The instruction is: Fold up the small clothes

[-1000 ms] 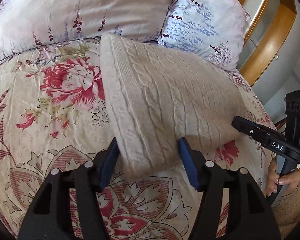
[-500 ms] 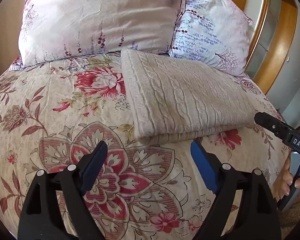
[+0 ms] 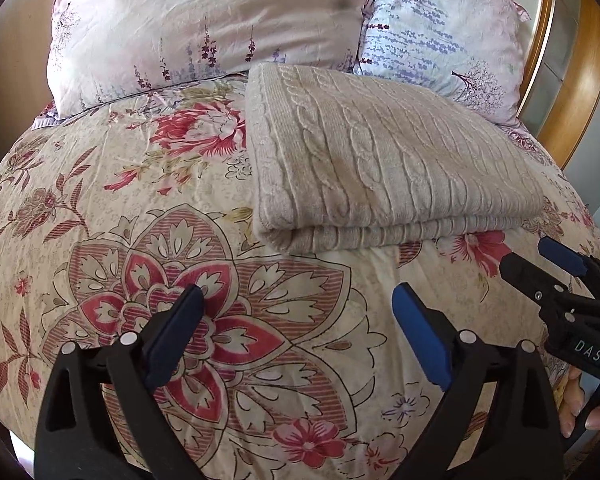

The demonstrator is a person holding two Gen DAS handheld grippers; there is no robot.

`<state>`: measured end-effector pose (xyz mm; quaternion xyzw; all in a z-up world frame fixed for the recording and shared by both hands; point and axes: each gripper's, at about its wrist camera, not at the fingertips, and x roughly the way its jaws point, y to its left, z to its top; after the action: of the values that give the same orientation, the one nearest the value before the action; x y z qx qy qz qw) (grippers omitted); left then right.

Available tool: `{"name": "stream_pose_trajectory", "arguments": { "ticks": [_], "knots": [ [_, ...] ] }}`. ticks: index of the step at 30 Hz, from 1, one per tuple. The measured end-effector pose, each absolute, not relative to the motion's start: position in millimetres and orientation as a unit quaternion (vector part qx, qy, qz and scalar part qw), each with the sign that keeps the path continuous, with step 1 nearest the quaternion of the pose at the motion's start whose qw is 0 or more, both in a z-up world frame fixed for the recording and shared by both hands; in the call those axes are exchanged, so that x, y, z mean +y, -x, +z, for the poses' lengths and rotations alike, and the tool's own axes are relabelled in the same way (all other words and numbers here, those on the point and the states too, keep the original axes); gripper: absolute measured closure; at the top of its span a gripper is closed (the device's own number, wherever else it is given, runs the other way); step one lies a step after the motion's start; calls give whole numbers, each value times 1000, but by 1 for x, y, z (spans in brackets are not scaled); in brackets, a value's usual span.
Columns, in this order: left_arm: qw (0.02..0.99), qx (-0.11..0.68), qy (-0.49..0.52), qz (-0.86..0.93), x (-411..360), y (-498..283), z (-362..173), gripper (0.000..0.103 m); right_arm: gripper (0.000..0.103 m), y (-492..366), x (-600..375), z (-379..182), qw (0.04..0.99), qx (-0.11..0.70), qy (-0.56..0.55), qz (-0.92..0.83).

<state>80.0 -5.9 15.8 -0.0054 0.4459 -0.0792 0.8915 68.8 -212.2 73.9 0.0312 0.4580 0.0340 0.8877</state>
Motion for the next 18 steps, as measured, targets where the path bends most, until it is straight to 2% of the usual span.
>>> {"name": "stream_pose_trajectory", "arguments": {
  "ticks": [4, 18],
  "knots": [
    [890, 451, -4, -68, -10, -80, 14, 2, 12, -71, -211, 68, 883, 469, -27, 25],
    [891, 451, -15, -43, -13, -79, 12, 2, 7, -74, -209, 63, 881, 473, -5, 10]
  ]
}}
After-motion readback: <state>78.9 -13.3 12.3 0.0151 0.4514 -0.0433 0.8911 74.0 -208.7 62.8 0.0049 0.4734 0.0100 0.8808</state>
